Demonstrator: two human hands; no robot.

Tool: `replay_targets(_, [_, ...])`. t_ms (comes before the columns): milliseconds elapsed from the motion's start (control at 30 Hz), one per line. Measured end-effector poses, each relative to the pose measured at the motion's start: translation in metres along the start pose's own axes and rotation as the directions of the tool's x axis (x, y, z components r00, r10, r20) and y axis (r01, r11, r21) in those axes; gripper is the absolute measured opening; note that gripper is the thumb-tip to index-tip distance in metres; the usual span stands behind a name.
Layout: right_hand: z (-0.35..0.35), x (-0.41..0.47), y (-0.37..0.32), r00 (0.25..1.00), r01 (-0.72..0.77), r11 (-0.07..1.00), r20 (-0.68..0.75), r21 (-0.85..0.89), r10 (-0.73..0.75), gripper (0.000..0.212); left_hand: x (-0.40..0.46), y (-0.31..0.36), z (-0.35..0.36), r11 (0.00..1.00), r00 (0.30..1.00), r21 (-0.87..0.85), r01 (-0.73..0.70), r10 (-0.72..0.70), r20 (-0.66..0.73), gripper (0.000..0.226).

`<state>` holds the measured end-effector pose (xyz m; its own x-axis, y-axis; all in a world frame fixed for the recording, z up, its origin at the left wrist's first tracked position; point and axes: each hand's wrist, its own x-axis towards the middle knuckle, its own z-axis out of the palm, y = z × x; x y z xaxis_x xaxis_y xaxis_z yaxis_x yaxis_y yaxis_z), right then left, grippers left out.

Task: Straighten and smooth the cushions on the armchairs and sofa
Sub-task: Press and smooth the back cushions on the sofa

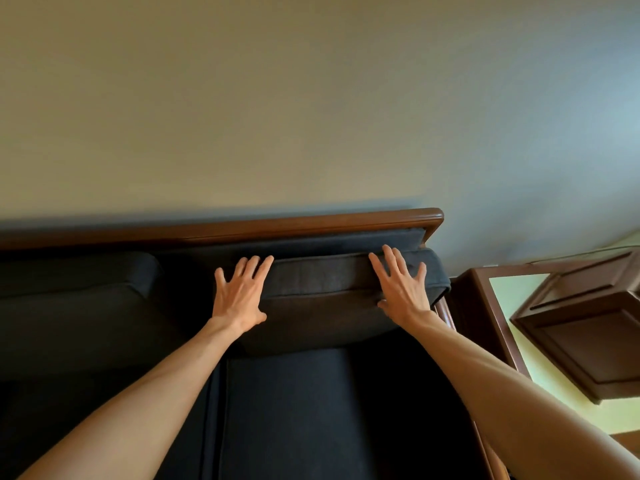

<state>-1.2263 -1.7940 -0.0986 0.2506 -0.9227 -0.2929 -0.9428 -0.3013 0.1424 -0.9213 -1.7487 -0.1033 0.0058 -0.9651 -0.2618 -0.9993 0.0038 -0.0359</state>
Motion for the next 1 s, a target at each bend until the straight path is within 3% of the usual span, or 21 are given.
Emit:
replay_targets(133, [0.009,-0.023,-0.022,0.988,-0.029,0.995,-0.148,0.099,0.044,0.088,-0.019,-0.005,0.009,0.999,0.996,-0.039,-0.014,0.011,-0.083,0.102])
replay_targets(233, [0.007,-0.025,-0.031,0.998,0.005,0.982,-0.055,0.19,0.006,0.089,-0.031,-0.005,0.018,0.996,0.993,-0.091,0.003,-0.013,-0.114,0.086])
replay_targets(333, [-0.002,-0.019,-0.029,0.999,-0.008,0.965,0.045,0.262,-0.004,0.091,-0.029,-0.005,0.012,0.984,1.0,-0.178,0.01,-0.011,-0.001,0.081])
replay_targets(433, [-0.008,-0.015,-0.033,0.994,-0.031,0.962,0.111,0.273,0.0,0.092,-0.027,-0.009,-0.001,0.969,0.995,-0.247,0.02,0.004,0.098,0.079])
replay_targets(667, [-0.029,-0.02,-0.066,0.983,-0.085,0.966,0.177,0.243,0.042,0.089,-0.046,-0.034,-0.022,0.957,0.985,-0.289,0.033,0.017,0.17,0.07])
replay_targets(833, [-0.065,-0.016,-0.134,0.994,0.008,0.944,0.101,0.331,-0.044,0.071,-0.071,-0.084,-0.033,0.929,0.995,-0.365,0.055,-0.022,0.093,0.063])
replay_targets(1000, [-0.105,-0.01,-0.258,0.976,0.169,0.861,0.037,0.48,-0.213,0.054,-0.104,-0.183,-0.037,0.902,0.994,-0.424,0.084,-0.107,-0.032,0.05])
